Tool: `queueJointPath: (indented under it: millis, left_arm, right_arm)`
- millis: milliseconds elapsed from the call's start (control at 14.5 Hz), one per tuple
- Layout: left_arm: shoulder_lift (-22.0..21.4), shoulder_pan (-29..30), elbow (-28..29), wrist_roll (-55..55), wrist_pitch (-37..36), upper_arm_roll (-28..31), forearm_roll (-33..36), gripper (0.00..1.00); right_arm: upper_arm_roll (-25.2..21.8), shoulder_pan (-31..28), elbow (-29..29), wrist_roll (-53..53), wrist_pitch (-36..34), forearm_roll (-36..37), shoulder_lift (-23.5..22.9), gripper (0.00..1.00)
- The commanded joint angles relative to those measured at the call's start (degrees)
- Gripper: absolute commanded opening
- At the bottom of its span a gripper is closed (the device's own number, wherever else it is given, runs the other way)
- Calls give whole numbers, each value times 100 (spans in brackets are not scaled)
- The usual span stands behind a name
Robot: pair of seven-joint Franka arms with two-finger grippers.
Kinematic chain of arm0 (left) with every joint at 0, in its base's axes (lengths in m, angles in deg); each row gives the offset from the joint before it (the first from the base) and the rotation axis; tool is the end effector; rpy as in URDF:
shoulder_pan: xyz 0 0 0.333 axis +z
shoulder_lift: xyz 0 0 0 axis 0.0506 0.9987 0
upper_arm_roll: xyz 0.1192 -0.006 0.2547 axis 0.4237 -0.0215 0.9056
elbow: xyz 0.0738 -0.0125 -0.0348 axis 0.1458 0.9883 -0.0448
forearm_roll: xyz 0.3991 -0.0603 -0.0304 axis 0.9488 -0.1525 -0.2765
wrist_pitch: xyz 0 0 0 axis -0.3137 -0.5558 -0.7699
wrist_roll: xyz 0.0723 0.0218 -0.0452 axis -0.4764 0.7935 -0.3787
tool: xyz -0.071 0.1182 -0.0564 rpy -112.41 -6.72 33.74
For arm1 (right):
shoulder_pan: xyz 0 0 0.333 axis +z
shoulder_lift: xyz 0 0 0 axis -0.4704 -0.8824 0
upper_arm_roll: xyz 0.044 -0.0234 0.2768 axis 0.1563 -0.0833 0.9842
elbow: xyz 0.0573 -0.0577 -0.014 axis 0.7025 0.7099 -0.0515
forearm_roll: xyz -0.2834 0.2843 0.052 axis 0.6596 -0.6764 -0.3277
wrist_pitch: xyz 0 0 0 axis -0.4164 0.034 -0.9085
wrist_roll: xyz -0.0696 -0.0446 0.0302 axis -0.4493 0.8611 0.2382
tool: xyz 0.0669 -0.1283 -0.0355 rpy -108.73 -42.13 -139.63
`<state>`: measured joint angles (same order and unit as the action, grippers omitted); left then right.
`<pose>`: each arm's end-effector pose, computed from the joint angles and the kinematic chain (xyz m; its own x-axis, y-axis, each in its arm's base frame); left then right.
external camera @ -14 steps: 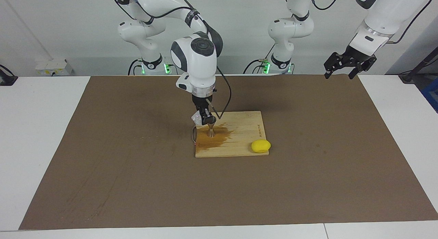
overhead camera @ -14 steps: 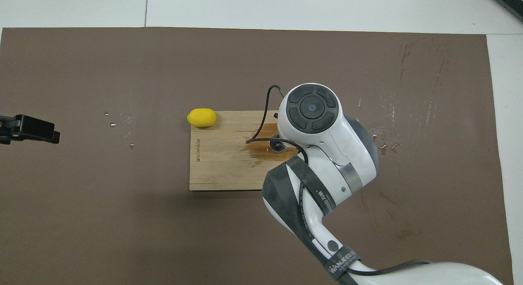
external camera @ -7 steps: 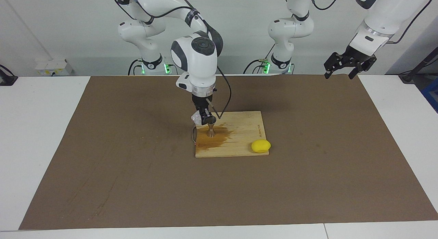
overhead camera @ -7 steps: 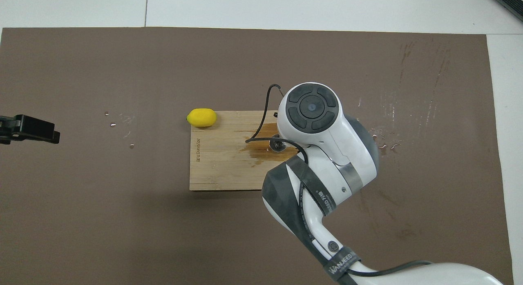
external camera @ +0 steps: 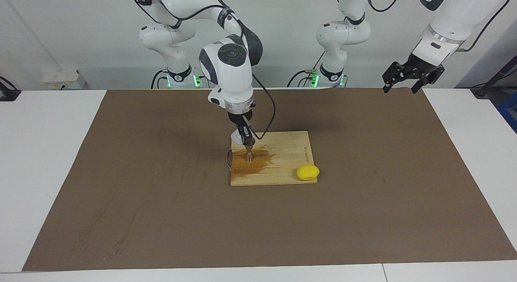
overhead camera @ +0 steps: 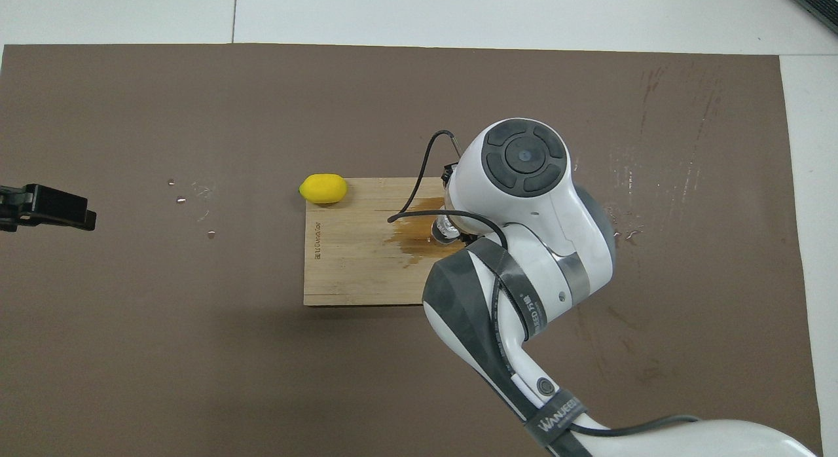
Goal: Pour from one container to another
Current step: 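Carry the glass cup back with the right gripper and lower it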
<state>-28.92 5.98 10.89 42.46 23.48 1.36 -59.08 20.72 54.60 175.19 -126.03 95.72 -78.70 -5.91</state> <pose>0.5378 -0.0250 0.5616 0.9973 -0.0580 -0.0443 -0.0557 -0.9971 0.0509 0.5608 0.3290 0.3721 0.2858 -0.9570 -0.0495 -0.9582 -0.2850 -0.0234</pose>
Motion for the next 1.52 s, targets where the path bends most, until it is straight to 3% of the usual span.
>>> queueJointPath:
  millis: [0,484,692,1176,1453]
  left_arm:
    - [-128,26,127,0,-47,-5,-60,100]
    - [-119,26,127,0,-47,-5,-60,100]
    - [-128,26,127,0,-47,-5,-60,100]
    - [-128,26,127,0,-47,-5,-60,100]
    - [-128,26,127,0,-47,-5,-60,100]
  right_arm:
    - [30,-139,-71,-84,-3,-358,2,0]
    - [30,-718,17,126,-11,-1235,82,0]
    - [30,-1412,393,932,-11,-2430,204,0]
    - [30,-2853,1369,2427,103,-4118,389,0]
    - [30,-3549,1642,3474,-90,-4297,232,0]
